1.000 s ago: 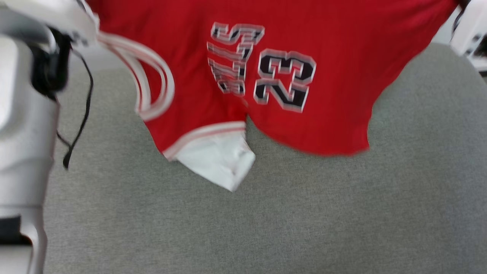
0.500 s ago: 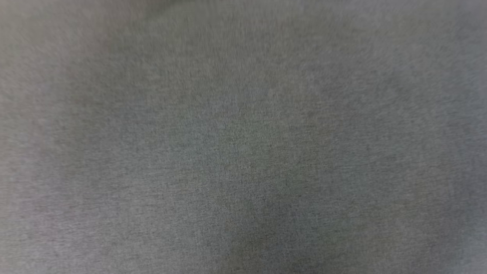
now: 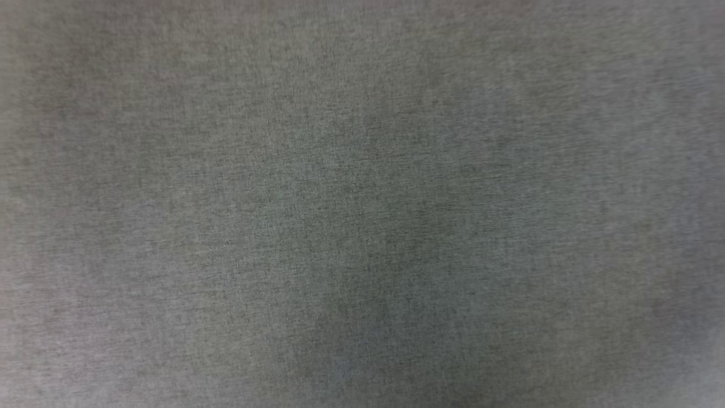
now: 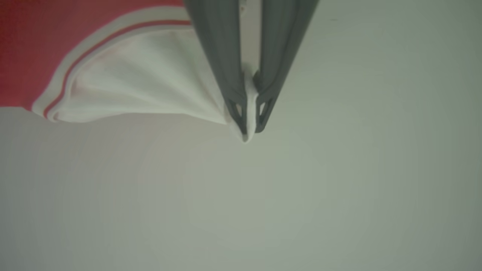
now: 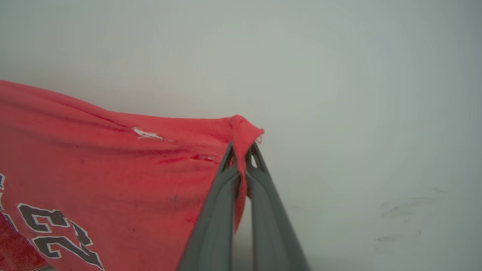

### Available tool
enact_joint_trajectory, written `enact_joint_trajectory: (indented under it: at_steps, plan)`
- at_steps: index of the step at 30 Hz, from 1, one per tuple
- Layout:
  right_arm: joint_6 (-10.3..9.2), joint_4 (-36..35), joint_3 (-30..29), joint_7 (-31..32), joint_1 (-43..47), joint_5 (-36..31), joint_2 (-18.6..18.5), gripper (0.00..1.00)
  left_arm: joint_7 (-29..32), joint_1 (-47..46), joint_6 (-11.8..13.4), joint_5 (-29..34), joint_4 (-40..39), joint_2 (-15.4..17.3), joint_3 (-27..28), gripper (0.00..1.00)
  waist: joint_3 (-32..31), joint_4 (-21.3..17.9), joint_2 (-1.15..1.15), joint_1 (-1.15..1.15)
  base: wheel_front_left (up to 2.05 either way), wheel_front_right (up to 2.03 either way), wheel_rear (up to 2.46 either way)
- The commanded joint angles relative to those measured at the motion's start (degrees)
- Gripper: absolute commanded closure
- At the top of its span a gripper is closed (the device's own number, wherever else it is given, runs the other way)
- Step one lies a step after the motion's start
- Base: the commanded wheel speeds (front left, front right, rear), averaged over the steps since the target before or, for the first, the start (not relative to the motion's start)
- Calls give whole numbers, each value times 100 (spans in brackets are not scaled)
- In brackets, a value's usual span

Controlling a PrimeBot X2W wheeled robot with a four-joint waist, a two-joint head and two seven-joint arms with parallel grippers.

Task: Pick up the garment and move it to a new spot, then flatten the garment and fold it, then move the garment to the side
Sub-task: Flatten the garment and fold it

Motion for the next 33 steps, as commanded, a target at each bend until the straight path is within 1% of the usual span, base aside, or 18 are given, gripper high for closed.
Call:
enact_joint_trajectory:
  at_steps: [1,4,9,13,17,22,27,29,31,33]
  plan:
    - [-9,53,51,-45,-93,50,31,100,-46,-13,-12,-26,52,10,24,100,208,39,0,-1,0,0,0]
    - [-10,148,205,-82,-106,143,44,100,-97,100,-54,-100,155,-5,39,100,327,64,0,-1,0,0,0]
    - [-9,261,460,-177,-18,320,37,100,-165,319,-207,-297,333,-5,86,100,379,80,0,-1,0,0,0]
    - [-9,315,700,-262,313,538,31,100,-293,715,-294,-421,423,7,109,100,232,90,0,-1,0,0,0]
    - [-9,264,958,-361,818,720,-64,100,-504,1398,-339,-562,379,44,159,100,-77,112,0,-1,0,0,0]
    - [-10,139,1229,-465,1808,1033,-229,100,-729,2714,-354,-853,168,53,325,100,-662,192,0,-1,0,0,0]
    - [-11,0,1291,-333,2966,1390,-412,100,-810,4323,-177,-1077,-398,201,509,100,-1202,231,0,-1,0,0,0]
    - [-12,-68,1247,-312,3434,1471,-500,100,-801,5018,-146,-1239,-705,168,590,100,-1431,256,0,-1,0,0,0]
    - [-12,-170,1206,-264,3911,1560,-552,100,-764,5653,-23,-1317,-1029,266,689,100,-1630,274,0,-1,0,0,0]
    - [-13,-298,1172,-215,4367,1617,-578,100,-681,6290,101,-1494,-1381,288,814,100,-1812,257,0,-1,0,0,0]
